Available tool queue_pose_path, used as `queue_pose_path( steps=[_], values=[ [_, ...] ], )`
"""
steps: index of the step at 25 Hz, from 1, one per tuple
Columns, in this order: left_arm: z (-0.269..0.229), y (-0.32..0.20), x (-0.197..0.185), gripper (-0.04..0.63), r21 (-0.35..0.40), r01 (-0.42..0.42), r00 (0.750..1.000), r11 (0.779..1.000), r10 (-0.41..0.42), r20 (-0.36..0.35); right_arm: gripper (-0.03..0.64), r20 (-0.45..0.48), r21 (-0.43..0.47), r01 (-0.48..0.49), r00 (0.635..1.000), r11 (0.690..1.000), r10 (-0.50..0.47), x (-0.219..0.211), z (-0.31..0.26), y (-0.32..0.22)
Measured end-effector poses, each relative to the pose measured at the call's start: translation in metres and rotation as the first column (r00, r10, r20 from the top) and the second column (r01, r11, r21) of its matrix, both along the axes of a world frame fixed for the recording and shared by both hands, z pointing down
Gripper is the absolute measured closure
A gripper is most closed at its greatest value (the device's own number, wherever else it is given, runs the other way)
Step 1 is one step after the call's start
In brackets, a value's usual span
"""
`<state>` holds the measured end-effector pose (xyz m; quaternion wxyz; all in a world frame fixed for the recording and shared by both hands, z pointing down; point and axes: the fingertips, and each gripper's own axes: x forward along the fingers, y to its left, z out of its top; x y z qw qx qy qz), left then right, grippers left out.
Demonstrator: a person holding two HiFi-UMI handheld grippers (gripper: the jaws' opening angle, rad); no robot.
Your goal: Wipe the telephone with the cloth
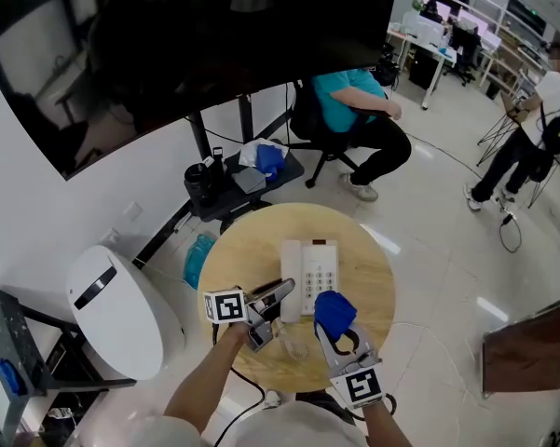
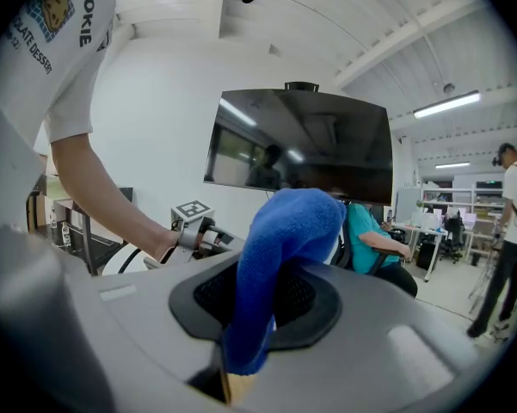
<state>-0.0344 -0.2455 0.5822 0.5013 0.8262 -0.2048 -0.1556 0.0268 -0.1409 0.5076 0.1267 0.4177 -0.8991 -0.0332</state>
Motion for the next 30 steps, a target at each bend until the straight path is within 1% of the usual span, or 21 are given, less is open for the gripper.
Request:
queue_pose_path(
  steps=[6,11,14,18,20,22,27,30],
  values=[
    [0.036,-0.011,0.001,0.509,-0.07,0.001,1.0,0.998,0.001,0.023,0.555,-0.001,-0.026,-0.003,1.0,1.0,0.003,0.006,0.005,-0.011],
    [0.048,-0.021,0.001,0.509,-0.093,0.012,1.0,0.996,-0.012,0.002,0.555,-0.004,-0.049,-0.008,1.0,0.999,0.008,0.008,0.009,-0.019],
    [0.055,-0.023,0.003,0.509,-0.113,0.007,1.0,0.994,-0.007,-0.001,0.555,-0.008,-0.042,-0.003,1.0,0.999,0.003,0.008,0.007,-0.024],
    [0.061,-0.026,0.004,0.509,-0.108,0.008,1.0,0.994,-0.006,0.022,0.555,-0.005,-0.05,-0.002,1.0,0.999,0.001,0.007,0.007,-0.027],
    [0.063,-0.028,0.006,0.509,-0.115,0.01,1.0,0.993,-0.008,0.011,0.555,-0.005,-0.051,0.003,1.0,0.999,-0.003,0.006,0.008,-0.028],
    [0.064,-0.029,0.007,0.509,-0.12,0.01,1.0,0.993,-0.008,0.014,0.555,-0.004,-0.054,0.007,1.0,0.999,-0.007,0.004,0.009,-0.028],
    [0.066,-0.031,0.008,0.511,-0.121,0.013,0.999,0.993,-0.008,0.039,0.555,0.004,-0.06,0.005,1.0,0.998,-0.005,0.004,0.01,-0.027],
    [0.068,-0.032,0.006,0.508,-0.132,0.029,0.998,0.991,-0.02,0.066,0.555,0.011,-0.062,0.003,1.0,0.998,-0.002,0.004,0.011,-0.027]
  ],
)
